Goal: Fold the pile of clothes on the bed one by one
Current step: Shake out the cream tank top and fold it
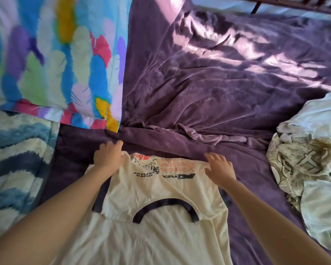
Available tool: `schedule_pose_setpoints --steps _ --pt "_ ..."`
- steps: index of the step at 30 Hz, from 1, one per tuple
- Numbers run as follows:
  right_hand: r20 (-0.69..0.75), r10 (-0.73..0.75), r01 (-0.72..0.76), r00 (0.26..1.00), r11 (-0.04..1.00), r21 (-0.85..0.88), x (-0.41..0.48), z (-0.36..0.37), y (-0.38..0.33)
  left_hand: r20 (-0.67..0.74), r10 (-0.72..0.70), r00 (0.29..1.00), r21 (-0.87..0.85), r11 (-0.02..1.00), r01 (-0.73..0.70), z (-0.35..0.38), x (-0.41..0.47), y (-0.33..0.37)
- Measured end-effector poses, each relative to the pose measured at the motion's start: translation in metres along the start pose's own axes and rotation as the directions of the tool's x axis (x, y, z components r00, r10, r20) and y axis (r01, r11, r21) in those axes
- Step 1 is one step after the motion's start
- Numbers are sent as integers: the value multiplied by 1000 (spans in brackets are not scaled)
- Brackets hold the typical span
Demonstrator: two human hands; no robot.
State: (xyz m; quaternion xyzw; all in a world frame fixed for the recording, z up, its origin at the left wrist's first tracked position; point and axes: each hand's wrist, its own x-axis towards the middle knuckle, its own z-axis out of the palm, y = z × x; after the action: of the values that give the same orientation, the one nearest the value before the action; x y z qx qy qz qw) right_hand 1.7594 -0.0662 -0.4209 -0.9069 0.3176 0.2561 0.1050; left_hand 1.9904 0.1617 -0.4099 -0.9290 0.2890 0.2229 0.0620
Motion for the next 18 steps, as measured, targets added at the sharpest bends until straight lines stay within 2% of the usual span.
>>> schedule_pose_setpoints --steps 1,2,4,6,8,9,10,12,13,14,15,16,17,18 --pt "27 25 -25 999 1000 6 6 2 1 88 -4 996 25 1000 2 -2 6 -1" --pt "35 39 -39 999 999 -11 12 6 2 111 21 994 93 995 -31 0 12 -4" --pt "15 41 -40 999 998 -52 15 11 6 90 118 989 283 949 -139 1 17 -15" --pt "-47 96 -96 994 995 2 12 13 14 63 128 990 407 902 -143 -3 17 -35" --pt "-100 214 -190 972 959 212 6 14 25 -41 63 997 324 945 -46 -6 16 -58" --pt "-98 260 -222 961 930 292 1 13 29 -105 63 992 222 974 -39 -6 15 -65" --pt "-85 266 -227 960 922 314 -4 14 30 -179 113 977 153 985 -86 -4 15 -67" --pt "-45 216 -192 975 932 309 -12 16 30 -221 244 944 74 970 -233 6 12 -58" --pt "-28 186 -167 982 931 324 -16 15 28 -151 284 947 9 958 -286 7 9 -48" --pt "-23 163 -144 986 922 358 -19 14 26 -15 267 963 -72 961 -268 6 6 -36" --pt "-21 153 -132 988 905 405 -22 10 25 152 215 965 -49 976 -210 6 4 -28" --pt "-18 151 -128 988 891 436 -26 6 25 260 177 949 60 978 -199 4 3 -21" --pt "-15 145 -122 989 884 452 -32 2 25 274 175 946 174 958 -227 4 0 -18" --pt "-5 129 -113 992 881 459 -39 -2 26 225 220 949 282 918 -280 2 -5 -17"
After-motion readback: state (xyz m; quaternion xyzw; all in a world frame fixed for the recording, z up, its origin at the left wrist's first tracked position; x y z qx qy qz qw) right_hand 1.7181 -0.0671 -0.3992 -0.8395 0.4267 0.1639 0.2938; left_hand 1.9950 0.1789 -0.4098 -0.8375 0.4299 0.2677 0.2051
